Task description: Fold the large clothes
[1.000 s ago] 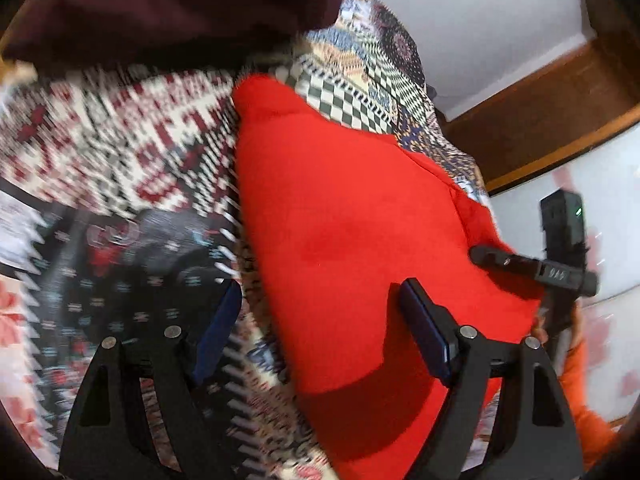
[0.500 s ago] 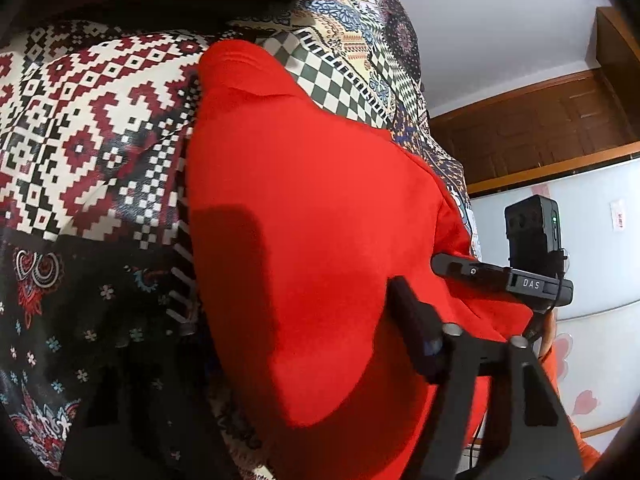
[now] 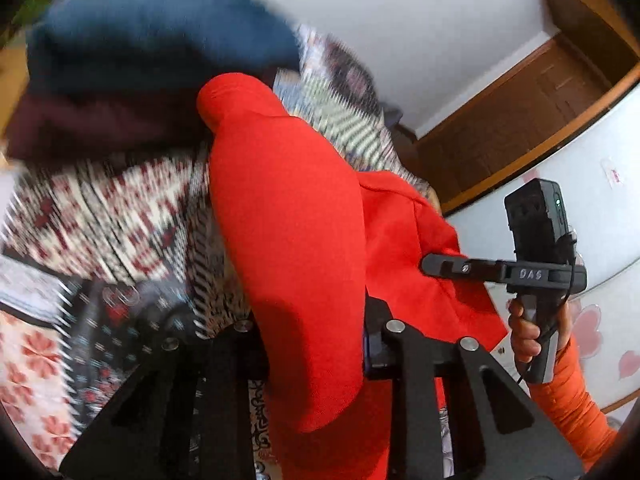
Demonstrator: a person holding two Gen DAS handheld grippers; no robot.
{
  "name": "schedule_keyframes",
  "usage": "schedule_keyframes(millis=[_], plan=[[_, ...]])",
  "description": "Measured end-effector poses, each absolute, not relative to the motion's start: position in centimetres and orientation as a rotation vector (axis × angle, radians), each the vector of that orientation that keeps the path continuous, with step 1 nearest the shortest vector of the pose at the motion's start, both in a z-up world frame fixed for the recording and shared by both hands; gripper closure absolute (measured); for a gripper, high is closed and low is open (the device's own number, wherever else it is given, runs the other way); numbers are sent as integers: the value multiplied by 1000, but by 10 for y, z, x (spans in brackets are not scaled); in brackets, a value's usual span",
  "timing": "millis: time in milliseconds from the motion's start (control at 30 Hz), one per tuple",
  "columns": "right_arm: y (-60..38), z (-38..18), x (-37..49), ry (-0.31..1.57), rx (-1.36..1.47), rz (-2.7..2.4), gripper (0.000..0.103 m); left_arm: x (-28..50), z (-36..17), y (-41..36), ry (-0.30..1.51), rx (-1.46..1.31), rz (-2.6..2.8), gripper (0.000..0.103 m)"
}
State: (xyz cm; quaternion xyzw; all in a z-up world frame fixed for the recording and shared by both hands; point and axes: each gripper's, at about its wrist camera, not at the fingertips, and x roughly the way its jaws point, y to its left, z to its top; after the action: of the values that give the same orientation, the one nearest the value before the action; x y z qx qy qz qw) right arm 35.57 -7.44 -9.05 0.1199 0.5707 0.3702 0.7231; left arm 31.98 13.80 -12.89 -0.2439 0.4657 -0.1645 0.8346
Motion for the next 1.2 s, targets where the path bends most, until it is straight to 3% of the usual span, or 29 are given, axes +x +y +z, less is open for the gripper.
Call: schedule_keyframes(millis=[333,633,800,967,1033,1067,1133,1200], plan=[[-18,36,372,920,264,916,80,316,12,198,688,-417,-293,75],[51,51,453,860,331,914,80,393,70,271,584,-365,-232,75],[86,22,489,885,288,859,80,459,39,315,644,-373,-179,73],[112,-51,525,1008,210,722,78,519,-42,351,826,-464,-94,63],[108,-69,524,1006,174,674,64,533,-84,362,932,-491,-38,57],[105,-70,521,1002,165,659,62,533,-99,366,954,-510,-21,53],[96,-70,511,982,139,653,49,520,-111,373,896,-585,-59,45],[89,-62,497,955,91,648,44,505,-108,377,860,-571,-53,35]])
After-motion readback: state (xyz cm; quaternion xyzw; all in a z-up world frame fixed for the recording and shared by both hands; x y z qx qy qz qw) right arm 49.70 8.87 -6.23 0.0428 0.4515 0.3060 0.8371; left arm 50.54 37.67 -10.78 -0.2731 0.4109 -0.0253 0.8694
